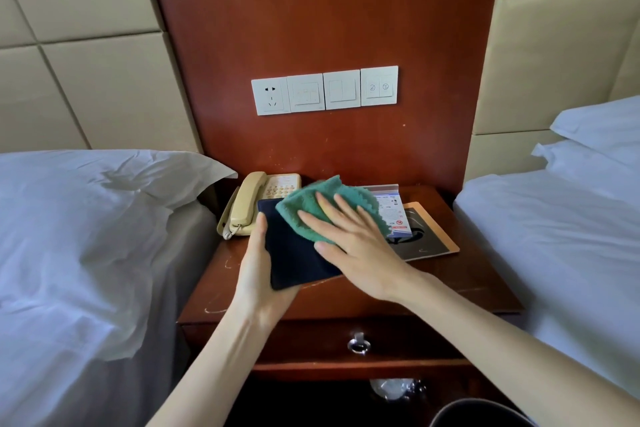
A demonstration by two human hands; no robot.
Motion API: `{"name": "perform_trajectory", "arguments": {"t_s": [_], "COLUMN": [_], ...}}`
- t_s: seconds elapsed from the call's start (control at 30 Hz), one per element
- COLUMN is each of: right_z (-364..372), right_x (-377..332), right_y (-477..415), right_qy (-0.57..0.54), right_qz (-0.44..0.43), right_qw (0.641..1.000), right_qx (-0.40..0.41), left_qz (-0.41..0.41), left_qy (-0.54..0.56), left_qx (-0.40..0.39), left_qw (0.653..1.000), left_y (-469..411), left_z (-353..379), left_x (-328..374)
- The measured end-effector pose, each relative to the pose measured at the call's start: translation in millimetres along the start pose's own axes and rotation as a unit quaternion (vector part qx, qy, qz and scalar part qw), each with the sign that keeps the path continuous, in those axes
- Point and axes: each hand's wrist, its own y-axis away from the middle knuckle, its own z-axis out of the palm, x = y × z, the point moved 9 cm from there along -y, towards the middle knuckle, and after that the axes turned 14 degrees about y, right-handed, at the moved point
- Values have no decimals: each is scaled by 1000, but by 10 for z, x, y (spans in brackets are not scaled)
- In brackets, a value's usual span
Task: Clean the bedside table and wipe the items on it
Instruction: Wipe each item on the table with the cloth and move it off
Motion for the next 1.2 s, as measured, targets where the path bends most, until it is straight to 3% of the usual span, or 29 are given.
{"name": "perform_trajectory", "arguments": {"t_s": [0.23, 0.33, 0.43, 0.57, 0.9, 1.2], "right_z": [265, 231, 144, 75, 260, 117], "right_x": [-209, -47, 269, 567, 348, 317], "right_y": [299, 246, 134, 85, 359, 337], "right_qy": [11, 23, 12, -126, -194, -257], "right_qz": [-69, -41, 42, 108, 90, 85], "right_qw": [997, 999, 999, 986, 976, 961], "right_qx": [-20, 0, 26, 24, 46, 62], "left_qz": [-43, -25, -7, -9, 51, 34], "left_qy": [-11, -6, -5, -21, 1, 13], "left_qx": [11, 18, 35, 63, 104, 102], "left_qw": [999, 1000, 999, 998, 993, 994], "left_y": [-47, -26, 9, 64, 19, 126], "left_z": [-78, -90, -124, -217, -294, -344], "left_x": [-69, -87, -81, -84, 195, 239]}}
